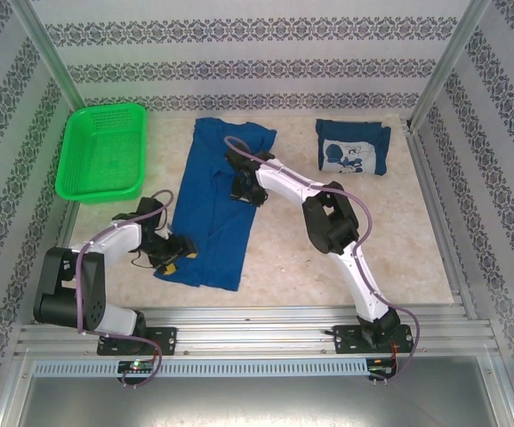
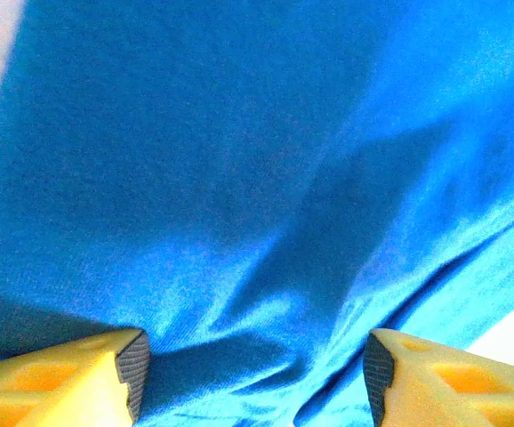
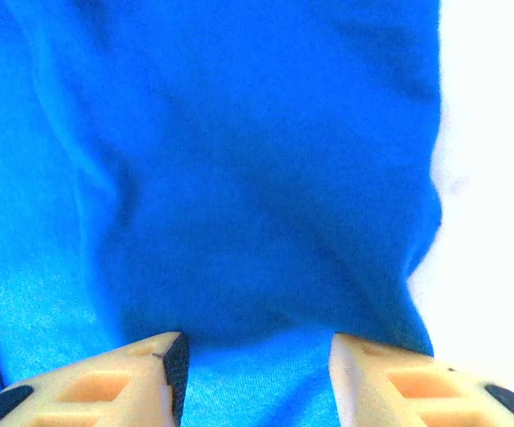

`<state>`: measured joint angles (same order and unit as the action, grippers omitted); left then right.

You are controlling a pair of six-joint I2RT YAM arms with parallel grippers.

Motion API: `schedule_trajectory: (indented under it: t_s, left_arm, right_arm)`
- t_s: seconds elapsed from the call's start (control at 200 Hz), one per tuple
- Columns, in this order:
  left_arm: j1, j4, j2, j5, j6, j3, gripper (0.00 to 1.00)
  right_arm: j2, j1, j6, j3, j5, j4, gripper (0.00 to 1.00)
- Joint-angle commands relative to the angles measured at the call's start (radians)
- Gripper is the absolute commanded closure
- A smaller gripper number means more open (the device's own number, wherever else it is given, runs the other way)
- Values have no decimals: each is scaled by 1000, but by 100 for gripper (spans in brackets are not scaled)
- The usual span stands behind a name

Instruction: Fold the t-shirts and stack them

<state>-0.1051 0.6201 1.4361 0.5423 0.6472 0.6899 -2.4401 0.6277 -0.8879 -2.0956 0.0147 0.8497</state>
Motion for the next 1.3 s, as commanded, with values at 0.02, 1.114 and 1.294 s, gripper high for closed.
schedule_trajectory:
  t_s: [0.02, 1.114, 1.294]
  left_arm:
    - [-70, -44, 30, 56, 104, -37, 32]
    - [-73, -150, -345, 44, 150, -212, 27]
    - [-73, -256, -314, 42, 190, -265, 32]
  right_arm:
    - [-102, -58, 92, -111, -43, 115, 51]
    - [912, 58, -89, 1241, 441, -622, 32]
    - [877, 76, -150, 1331, 453, -747, 35]
